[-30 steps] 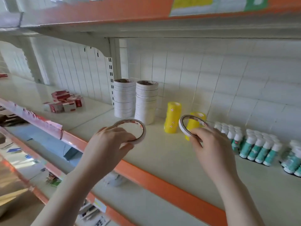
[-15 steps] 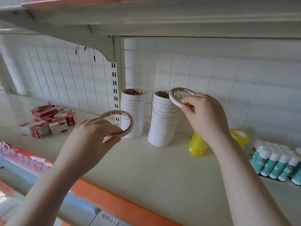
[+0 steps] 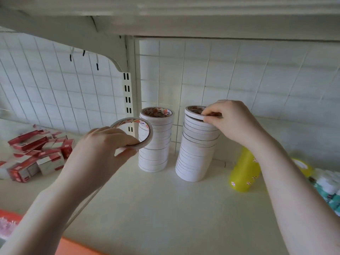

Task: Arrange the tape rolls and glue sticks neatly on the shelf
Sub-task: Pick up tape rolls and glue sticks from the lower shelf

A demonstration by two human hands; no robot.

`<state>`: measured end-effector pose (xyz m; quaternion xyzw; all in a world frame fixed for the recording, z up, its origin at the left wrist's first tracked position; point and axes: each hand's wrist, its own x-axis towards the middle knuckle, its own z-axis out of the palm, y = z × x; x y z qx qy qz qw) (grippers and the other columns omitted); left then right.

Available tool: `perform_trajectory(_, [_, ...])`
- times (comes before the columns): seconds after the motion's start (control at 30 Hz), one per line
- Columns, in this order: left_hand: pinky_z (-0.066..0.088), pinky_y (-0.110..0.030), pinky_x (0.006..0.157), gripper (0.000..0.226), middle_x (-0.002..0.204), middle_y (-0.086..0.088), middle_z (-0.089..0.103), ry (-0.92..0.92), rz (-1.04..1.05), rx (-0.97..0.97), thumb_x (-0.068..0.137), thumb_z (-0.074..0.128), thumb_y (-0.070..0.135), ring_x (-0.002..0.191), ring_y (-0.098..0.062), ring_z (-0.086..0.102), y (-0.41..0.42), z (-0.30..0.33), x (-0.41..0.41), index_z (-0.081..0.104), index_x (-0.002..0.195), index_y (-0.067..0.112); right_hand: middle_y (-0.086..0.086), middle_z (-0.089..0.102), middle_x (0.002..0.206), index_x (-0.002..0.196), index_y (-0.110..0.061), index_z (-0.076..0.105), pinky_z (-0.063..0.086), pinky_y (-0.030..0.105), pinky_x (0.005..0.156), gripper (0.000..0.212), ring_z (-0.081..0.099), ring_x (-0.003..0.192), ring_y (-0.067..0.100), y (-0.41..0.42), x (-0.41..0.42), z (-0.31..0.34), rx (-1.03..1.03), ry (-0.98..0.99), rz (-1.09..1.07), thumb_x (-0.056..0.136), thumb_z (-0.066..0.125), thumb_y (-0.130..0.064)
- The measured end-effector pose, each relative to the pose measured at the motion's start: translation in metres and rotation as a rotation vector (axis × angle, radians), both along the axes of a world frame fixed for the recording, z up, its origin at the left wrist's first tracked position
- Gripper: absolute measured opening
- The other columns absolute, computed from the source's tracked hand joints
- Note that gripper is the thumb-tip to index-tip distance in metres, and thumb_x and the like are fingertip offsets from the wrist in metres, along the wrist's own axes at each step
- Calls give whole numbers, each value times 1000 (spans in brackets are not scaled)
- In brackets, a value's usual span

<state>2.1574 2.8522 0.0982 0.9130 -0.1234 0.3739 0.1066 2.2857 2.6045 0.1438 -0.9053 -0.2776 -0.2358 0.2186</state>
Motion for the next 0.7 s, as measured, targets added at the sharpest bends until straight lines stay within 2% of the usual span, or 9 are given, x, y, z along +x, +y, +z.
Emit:
perform_trajectory(0.07, [45, -26, 60, 9, 68, 8, 67, 5, -28, -5, 69, 75, 17, 65, -9, 55, 5, 2, 5, 74, 78, 18, -8, 61, 88, 94, -18, 72, 44, 31, 82, 14, 56, 90, 14, -2, -1, 1, 19, 14, -8, 86, 61, -16])
perform_trajectory(0.17, [45, -27, 62, 13, 69, 8, 67, 17, -35, -26, 69, 64, 21, 66, -8, 56, 12, 7, 10, 74, 78, 19, -8, 63, 88, 93, -20, 73, 42, 27, 79, 14, 57, 90, 13, -5, -1, 1, 33, 44, -9, 85, 63, -14])
perform_trajectory(0.3, [40, -16, 68, 14, 72, 9, 68, 11, -76, -43, 70, 64, 20, 72, -6, 52, 17, 12, 19, 74, 80, 19, -7, 66, 93, 94, -19, 73, 43, 27, 85, 14, 59, 93, 11, -7, -1, 4, 28, 83, 1, 83, 67, -14])
perform_trajectory(0.47, [41, -19, 67, 16, 72, 9, 67, 18, -93, -48, 69, 64, 20, 69, -7, 53, 21, 12, 27, 74, 82, 19, -13, 66, 93, 89, -25, 72, 41, 21, 81, 13, 58, 92, 7, -11, -4, 8, 29, 164, 8, 84, 67, -15])
perform_trajectory(0.57, [41, -16, 68, 15, 70, 10, 66, 13, -110, -51, 70, 63, 20, 69, -8, 52, 20, 13, 32, 74, 81, 20, -19, 66, 91, 85, -29, 71, 40, 11, 79, 16, 59, 90, 3, -13, -3, 9, 40, 191, 17, 82, 68, -14])
perform_trajectory(0.7, [43, -20, 65, 15, 69, 8, 66, 0, -129, -37, 69, 64, 19, 69, -9, 52, 19, 14, 37, 74, 80, 19, -19, 65, 88, 93, -23, 73, 33, -2, 74, 16, 55, 86, -3, -14, -3, 6, 42, 160, 16, 82, 68, -12])
